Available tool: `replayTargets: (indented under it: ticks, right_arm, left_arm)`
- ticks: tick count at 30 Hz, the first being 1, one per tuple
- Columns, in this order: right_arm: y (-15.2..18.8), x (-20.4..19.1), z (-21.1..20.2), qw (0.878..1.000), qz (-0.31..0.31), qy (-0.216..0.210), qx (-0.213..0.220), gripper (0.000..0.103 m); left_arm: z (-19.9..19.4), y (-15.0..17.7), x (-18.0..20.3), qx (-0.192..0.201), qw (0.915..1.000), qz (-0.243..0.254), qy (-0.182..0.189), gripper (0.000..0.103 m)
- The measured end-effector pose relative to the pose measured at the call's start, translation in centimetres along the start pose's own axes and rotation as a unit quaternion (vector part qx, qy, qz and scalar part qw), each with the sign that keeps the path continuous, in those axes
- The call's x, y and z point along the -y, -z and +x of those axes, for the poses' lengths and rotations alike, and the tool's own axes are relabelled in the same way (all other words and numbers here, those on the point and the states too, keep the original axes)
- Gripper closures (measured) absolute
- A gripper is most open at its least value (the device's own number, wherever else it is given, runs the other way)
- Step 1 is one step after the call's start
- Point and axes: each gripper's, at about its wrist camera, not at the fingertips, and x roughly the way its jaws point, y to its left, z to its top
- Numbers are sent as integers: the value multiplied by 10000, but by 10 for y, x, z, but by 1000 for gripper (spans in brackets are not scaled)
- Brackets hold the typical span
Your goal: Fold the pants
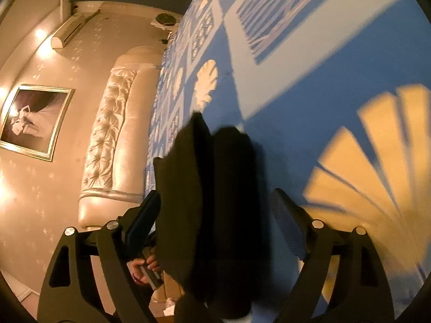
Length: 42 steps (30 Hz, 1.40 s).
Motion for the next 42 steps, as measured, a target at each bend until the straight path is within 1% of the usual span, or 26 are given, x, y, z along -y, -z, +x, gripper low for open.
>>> replayTargets:
  ticks: [1, 2, 4, 5, 6, 8, 9, 10, 11, 12, 14, 19, 22, 25, 28, 30, 31, 32, 33, 34, 35, 36, 37, 39, 42]
  right_arm:
    - [-5, -1, 5, 10000, -10, -57, -24, 19]
    - [-9, -3, 13, 9999, -33, -120, -82, 19]
    - [-20, -4, 21, 9997, -108, -135, -157, 19]
    - [-22, -5, 23, 9996, -145, -135, -179, 21]
    - [-24, -7, 26, 9995, -216, -72, -209, 27]
    - [-28, -4, 32, 9991, -287, 144, -273, 61]
    - [-29, 2, 32, 9995, -193, 84, -253, 65]
    - [-30, 5, 31, 9996, -160, 35, -229, 69]
    - [-29, 5, 30, 9996, -202, 19, -199, 70]
    - [-29, 3, 29, 9993, -345, 58, -151, 70]
    - [-30, -2, 29, 9990, -444, 70, -77, 72]
    - [-36, -8, 27, 9978, -658, 19, 72, 72]
    - [-42, -12, 26, 9969, -756, -71, 193, 73]
    - [-50, -10, 29, 9971, -705, -134, 267, 73]
    - [-52, 4, 36, 9984, -529, -42, 200, 72]
    - [-55, 16, 35, 9992, -291, -216, 188, 71]
    - [-54, 16, 35, 9992, -239, -266, 179, 68]
    - [-51, 15, 32, 9991, -190, -337, 153, 63]
    - [-50, 15, 30, 9991, -150, -374, 131, 59]
    - [-47, 15, 26, 9990, -100, -413, 113, 53]
    - [-41, 16, 18, 9989, -31, -455, 123, 46]
    - [-37, 18, 12, 9988, 18, -471, 135, 44]
    - [-29, 20, 5, 9988, 83, -469, 120, 40]
    - [-14, 23, -5, 9990, 135, -415, 42, 39]
    - [10, 29, -18, 9989, 155, -450, -52, 38]
  left_arm:
    - [8, -7, 4, -32, 10000, 16, 9, 31]
    - [13, -12, 5, -56, 10000, 24, 8, 28]
    - [25, -22, 10, -109, 9999, 106, 0, 27]
    - [29, -26, 13, -129, 9998, 153, -25, 27]
    - [35, -30, 15, -143, 9997, 207, -62, 27]
    - [42, -37, 16, -191, 9995, 257, -56, 27]
    - [44, -39, 16, -183, 9994, 279, -83, 31]
    - [45, -41, 16, -161, 9993, 302, -148, 42]
    - [48, -42, 14, -205, 9992, 317, -150, 59]
    - [52, -43, 13, -293, 9992, 266, -71, 66]
    - [54, -44, 15, -271, 9992, 301, -74, 69]
    - [52, -53, 18, -245, 9992, 320, -47, 74]
    - [49, -63, 23, -98, 9990, 433, -41, 75]
    - [51, -72, 21, 21, 9993, 363, -33, 75]
    - [61, -73, 15, -90, 9992, 335, -183, 74]
    - [64, -72, 9, -107, 9995, 233, -184, 63]
    - [63, -71, 7, -83, 9998, 156, -113, 62]
    - [60, -70, 6, -63, 10000, 70, 11, 59]
    - [57, -68, 4, -56, 9999, -12, 119, 55]
    - [50, -62, 1, -52, 9996, -107, 262, 53]
    - [44, -58, 0, -50, 9993, -133, 336, 47]
    - [37, -50, -1, -31, 9990, -127, 416, 41]
    - [30, -43, -1, -6, 9989, -112, 448, 39]
    - [14, -23, 0, -44, 9987, -24, 508, 33]
    - [0, 2, 4, -147, 9986, 89, 497, 30]
